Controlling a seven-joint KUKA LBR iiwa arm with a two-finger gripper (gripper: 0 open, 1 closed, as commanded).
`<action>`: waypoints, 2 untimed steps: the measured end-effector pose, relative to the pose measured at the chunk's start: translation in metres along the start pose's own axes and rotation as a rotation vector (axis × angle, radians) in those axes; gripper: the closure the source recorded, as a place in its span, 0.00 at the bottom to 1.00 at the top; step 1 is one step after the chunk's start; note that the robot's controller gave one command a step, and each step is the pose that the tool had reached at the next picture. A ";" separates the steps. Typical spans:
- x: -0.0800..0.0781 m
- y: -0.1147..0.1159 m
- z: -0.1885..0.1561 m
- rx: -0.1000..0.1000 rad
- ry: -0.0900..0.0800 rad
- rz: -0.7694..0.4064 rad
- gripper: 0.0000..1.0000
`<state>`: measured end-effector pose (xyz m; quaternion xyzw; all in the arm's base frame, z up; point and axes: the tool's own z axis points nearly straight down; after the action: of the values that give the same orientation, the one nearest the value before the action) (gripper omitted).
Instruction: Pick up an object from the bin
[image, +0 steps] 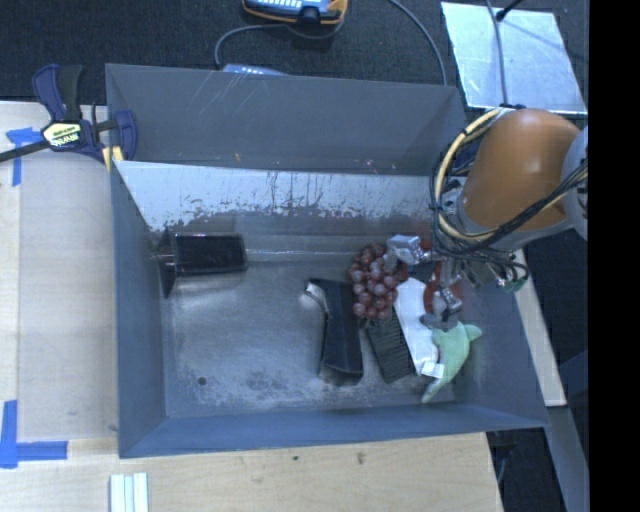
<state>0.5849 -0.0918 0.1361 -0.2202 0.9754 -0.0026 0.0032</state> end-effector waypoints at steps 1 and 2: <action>-0.007 0.013 0.010 -0.001 -0.003 -0.174 0.00; -0.013 0.023 0.021 0.002 -0.004 -0.213 0.00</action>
Offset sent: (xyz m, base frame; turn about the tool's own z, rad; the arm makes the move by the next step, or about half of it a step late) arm 0.0008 0.0359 -0.0313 -0.2875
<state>0.5869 -0.0659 0.1151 -0.3226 0.9465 -0.0036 0.0053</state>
